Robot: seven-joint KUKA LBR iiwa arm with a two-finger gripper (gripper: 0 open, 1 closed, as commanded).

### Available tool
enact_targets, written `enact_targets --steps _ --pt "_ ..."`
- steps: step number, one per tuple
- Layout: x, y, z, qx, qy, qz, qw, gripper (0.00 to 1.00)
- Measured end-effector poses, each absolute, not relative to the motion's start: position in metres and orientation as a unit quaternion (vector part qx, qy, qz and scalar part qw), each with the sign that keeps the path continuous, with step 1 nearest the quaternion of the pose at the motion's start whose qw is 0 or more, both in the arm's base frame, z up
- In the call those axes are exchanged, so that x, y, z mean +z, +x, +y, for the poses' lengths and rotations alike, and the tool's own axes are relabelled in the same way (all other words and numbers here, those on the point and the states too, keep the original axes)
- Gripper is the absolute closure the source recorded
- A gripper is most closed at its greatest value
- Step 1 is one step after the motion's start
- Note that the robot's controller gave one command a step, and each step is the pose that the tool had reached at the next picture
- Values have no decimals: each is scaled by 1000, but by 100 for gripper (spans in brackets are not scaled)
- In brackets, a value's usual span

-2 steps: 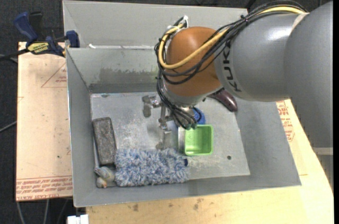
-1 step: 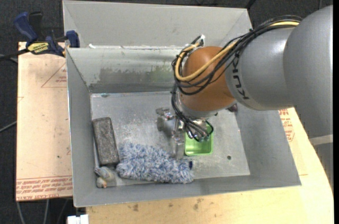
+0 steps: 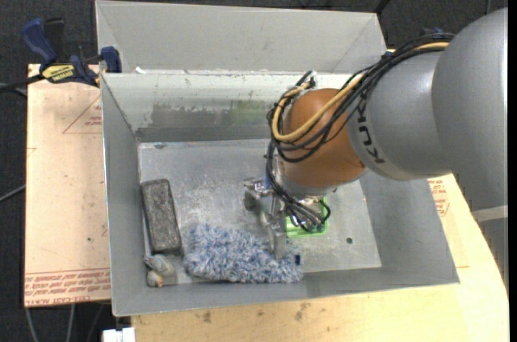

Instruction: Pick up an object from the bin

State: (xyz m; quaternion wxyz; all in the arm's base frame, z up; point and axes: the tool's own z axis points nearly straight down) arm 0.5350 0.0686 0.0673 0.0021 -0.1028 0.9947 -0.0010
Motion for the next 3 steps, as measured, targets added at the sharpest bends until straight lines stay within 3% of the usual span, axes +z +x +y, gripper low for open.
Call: enact_targets --steps 1,2,3 --pt "71 506 92 0 -200 980 2 100" --pt "71 506 92 0 -200 980 2 100" --pt "118 507 80 1 -215 977 -3 100"
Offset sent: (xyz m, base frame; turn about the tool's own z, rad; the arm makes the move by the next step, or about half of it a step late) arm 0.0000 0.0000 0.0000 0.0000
